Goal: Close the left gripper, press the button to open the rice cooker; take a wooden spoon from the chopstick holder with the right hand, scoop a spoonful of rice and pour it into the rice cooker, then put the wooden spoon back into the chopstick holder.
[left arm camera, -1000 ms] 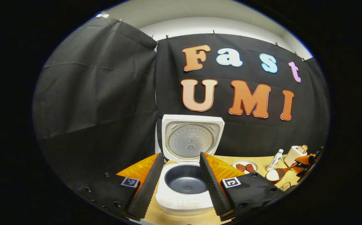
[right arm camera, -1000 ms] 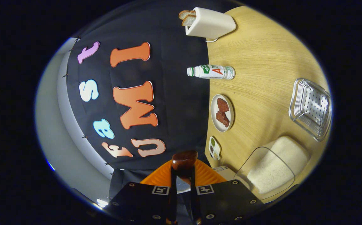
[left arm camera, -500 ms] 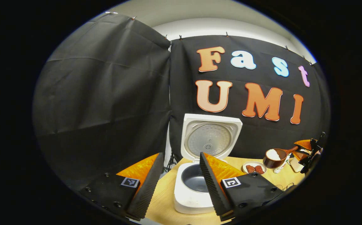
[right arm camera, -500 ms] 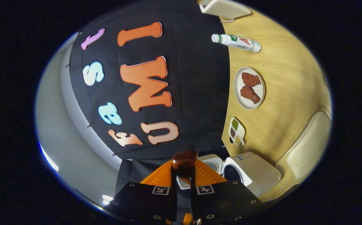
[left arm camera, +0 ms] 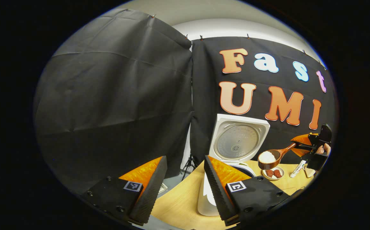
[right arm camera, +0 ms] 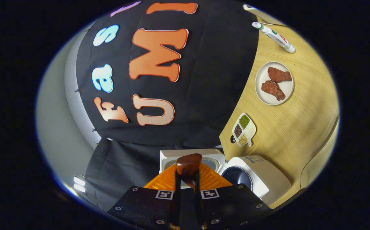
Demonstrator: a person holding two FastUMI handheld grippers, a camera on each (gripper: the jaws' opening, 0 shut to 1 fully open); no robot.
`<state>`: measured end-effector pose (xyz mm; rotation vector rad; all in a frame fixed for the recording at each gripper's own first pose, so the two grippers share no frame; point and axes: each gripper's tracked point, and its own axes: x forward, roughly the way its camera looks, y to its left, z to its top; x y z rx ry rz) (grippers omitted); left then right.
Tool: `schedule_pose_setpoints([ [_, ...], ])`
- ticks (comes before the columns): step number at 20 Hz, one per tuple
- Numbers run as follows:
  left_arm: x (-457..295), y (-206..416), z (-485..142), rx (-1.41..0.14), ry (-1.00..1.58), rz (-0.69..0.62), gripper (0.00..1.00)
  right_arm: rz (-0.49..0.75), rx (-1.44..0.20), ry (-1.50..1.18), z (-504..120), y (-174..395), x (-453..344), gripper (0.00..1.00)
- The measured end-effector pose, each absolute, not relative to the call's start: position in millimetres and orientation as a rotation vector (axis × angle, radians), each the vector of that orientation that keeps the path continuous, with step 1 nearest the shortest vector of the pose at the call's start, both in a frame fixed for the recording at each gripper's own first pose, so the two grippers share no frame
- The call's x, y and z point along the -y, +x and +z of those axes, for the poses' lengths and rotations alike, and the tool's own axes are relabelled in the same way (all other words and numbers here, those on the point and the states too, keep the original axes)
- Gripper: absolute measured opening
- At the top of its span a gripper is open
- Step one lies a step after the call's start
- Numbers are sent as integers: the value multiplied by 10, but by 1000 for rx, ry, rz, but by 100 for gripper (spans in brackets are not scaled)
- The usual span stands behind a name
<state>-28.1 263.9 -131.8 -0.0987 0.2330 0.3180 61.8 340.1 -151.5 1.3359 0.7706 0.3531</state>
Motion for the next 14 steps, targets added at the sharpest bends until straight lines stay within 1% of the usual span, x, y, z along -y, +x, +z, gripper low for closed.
schedule_pose_setpoints([
  [5, -2930, -408, -1384, -247, -117, 364, 81, 376, -762, 1219, -1524, 696, -3789, 17],
  [10, -3142, -522, -1440, -256, -121, 398, 81, 402, -705, 947, -1581, 712, -3992, 17],
  [14, -3217, -560, -1464, -258, -126, 412, 82, 411, -699, 843, -1668, 664, -4138, 17],
])
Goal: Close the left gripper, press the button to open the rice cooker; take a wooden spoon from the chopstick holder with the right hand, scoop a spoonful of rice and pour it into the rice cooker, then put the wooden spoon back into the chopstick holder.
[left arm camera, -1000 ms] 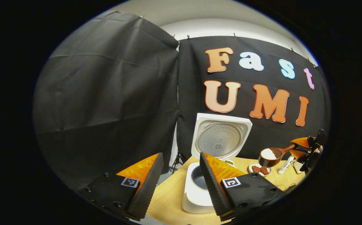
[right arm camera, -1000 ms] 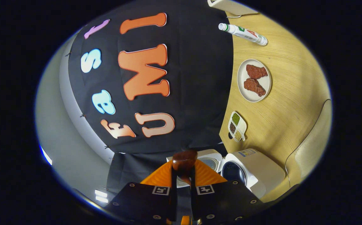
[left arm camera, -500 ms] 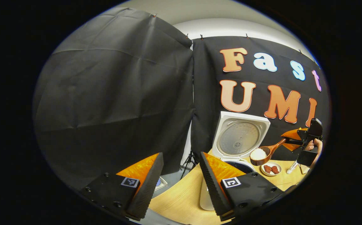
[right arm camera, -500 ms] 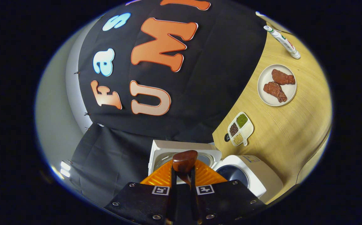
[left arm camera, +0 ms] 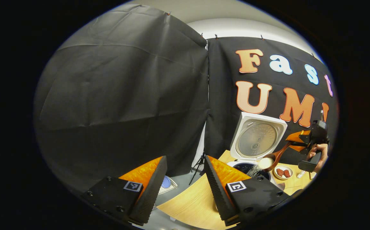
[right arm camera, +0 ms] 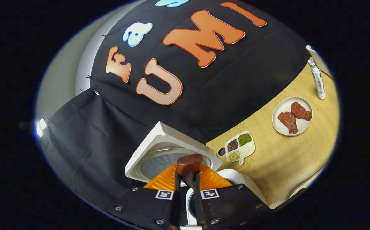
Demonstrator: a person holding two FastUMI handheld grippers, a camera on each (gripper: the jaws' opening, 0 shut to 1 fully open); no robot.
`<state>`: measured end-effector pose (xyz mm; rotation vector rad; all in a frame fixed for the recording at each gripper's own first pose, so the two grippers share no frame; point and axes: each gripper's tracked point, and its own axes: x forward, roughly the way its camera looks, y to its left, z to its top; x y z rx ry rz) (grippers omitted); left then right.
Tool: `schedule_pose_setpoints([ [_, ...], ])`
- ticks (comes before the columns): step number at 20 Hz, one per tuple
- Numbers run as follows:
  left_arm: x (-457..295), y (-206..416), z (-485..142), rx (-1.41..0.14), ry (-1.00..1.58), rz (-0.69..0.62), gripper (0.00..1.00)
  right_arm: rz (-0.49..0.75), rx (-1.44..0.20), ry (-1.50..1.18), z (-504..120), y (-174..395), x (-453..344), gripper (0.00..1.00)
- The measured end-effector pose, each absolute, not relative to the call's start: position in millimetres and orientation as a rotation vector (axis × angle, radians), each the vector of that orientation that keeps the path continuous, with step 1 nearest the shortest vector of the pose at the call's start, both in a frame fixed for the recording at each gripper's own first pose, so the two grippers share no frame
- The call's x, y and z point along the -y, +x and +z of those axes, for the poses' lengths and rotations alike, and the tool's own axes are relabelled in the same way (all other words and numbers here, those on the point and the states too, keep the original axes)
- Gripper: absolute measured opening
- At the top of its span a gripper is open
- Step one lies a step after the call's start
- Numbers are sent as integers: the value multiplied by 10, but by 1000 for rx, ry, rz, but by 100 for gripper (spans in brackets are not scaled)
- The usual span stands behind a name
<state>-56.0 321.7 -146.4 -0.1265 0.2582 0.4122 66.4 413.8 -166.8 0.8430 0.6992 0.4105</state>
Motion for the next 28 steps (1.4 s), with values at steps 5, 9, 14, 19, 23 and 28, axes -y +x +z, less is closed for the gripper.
schedule_pose_setpoints([
  [5, -3240, -614, -1472, -260, -127, 419, 82, 424, -684, 726, -1757, 642, -4207, 17],
  [9, -3234, -640, -1475, -260, -126, 425, 82, 449, -653, 635, -1744, 616, -4261, 17],
  [14, -3150, -647, -1443, -256, -118, 415, 82, 492, -620, 567, -1689, 575, -4360, 17],
  [19, -3103, -687, -1425, -256, -109, 411, 82, 532, -571, 486, -1566, 559, -4427, 17],
  [23, -3075, -702, -1422, -259, -102, 407, 82, 587, -525, 401, -1473, 513, -4538, 17],
  [28, -3070, -736, -1412, -260, -97, 402, 82, 655, -469, 302, -1360, 425, -4698, 17],
])
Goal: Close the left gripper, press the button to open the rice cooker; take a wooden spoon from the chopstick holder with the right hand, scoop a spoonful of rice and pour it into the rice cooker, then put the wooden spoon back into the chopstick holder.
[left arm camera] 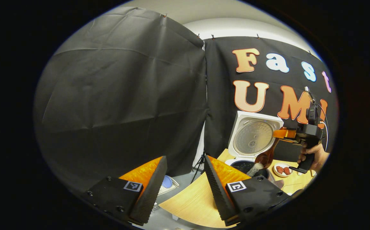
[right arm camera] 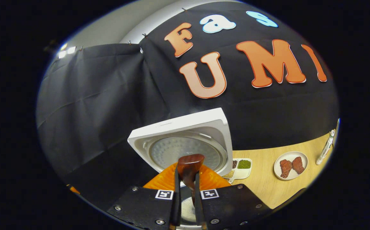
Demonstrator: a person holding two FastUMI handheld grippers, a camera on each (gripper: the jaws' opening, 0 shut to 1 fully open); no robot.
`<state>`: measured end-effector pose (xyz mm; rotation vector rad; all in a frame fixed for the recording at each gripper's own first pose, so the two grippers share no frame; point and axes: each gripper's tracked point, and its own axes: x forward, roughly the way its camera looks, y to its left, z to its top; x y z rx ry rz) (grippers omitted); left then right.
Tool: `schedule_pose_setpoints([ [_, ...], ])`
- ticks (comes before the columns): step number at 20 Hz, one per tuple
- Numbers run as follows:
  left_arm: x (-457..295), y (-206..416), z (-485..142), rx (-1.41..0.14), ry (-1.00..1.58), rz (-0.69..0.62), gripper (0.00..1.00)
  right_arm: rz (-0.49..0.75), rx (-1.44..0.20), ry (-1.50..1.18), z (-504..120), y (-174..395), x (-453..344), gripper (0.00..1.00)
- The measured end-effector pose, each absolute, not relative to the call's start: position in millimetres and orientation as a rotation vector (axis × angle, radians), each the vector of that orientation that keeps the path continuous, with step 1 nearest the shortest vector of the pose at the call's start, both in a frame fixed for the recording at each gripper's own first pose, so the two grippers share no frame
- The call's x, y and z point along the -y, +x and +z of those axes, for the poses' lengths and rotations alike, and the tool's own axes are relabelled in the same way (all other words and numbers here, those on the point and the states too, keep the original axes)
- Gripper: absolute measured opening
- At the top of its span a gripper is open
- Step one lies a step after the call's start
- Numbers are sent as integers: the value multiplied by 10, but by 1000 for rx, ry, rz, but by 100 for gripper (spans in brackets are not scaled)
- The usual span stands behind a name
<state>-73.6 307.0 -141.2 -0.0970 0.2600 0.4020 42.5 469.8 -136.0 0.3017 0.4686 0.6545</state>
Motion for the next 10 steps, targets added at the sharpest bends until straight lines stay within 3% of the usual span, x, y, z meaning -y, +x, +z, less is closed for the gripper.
schedule_pose_setpoints([
  [10, -3111, -736, -1388, -261, -93, 407, 82, 783, -347, 93, -1194, 226, -4953, 17],
])
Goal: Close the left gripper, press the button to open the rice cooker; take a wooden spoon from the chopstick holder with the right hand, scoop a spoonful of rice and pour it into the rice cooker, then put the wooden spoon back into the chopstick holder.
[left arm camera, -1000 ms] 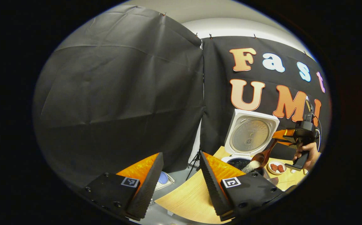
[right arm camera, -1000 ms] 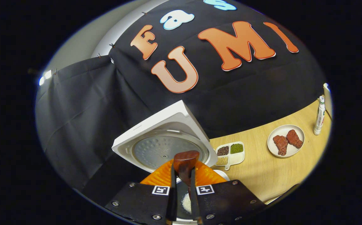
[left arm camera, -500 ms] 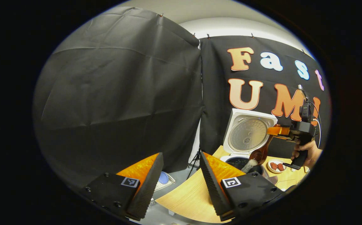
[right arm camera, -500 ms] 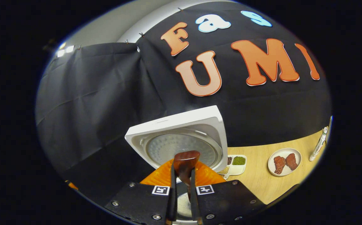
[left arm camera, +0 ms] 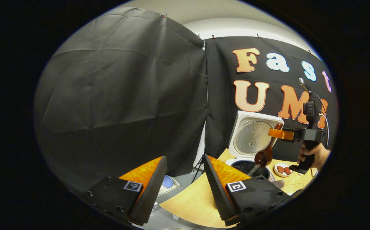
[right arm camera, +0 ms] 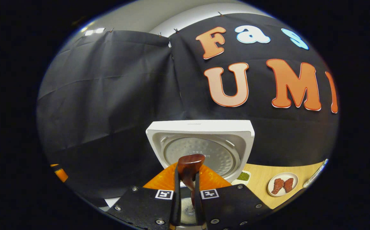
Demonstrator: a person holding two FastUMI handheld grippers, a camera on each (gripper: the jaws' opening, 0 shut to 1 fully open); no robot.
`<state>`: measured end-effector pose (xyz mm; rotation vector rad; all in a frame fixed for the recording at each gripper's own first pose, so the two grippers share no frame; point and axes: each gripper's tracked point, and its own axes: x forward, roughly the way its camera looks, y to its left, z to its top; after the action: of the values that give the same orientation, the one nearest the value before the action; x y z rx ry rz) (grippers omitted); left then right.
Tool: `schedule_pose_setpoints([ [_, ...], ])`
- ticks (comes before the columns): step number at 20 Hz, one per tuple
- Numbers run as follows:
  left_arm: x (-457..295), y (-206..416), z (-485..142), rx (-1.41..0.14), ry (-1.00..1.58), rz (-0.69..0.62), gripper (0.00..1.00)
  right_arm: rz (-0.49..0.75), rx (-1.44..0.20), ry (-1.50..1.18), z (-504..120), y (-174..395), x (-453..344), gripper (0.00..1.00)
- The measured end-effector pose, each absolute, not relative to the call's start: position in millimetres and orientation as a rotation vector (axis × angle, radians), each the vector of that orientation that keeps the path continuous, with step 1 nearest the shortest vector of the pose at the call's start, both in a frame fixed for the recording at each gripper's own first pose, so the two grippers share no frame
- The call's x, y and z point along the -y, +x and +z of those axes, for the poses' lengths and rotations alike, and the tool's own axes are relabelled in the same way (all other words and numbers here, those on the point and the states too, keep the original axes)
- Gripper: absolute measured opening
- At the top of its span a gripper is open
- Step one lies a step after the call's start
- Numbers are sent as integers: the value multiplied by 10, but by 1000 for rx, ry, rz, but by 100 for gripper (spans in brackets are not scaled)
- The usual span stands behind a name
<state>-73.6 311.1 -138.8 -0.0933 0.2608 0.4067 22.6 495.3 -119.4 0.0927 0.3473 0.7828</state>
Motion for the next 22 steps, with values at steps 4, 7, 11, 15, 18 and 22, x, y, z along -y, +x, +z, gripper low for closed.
schedule_pose_setpoints([
  [4, -3110, -732, -1392, -262, -93, 408, 82, 860, -285, -26, -1136, 75, -5077, 17],
  [7, -3084, -721, -1380, -262, -81, 406, 82, 901, -245, -90, -1089, -49, -5129, 17],
  [11, -3022, -720, -1350, -258, -74, 397, 82, 906, -242, -53, -1019, -96, -5026, 17],
  [15, -2873, -669, -1272, -245, -52, 374, 82, 877, -279, 67, -936, -31, -4803, 17],
  [18, -2689, -588, -1212, -232, -36, 347, 82, 835, -323, 201, -853, 41, -4480, 17],
  [22, -2296, -403, -1163, -224, -27, 280, 86, 741, -334, 304, -755, 202, -3896, 17],
])
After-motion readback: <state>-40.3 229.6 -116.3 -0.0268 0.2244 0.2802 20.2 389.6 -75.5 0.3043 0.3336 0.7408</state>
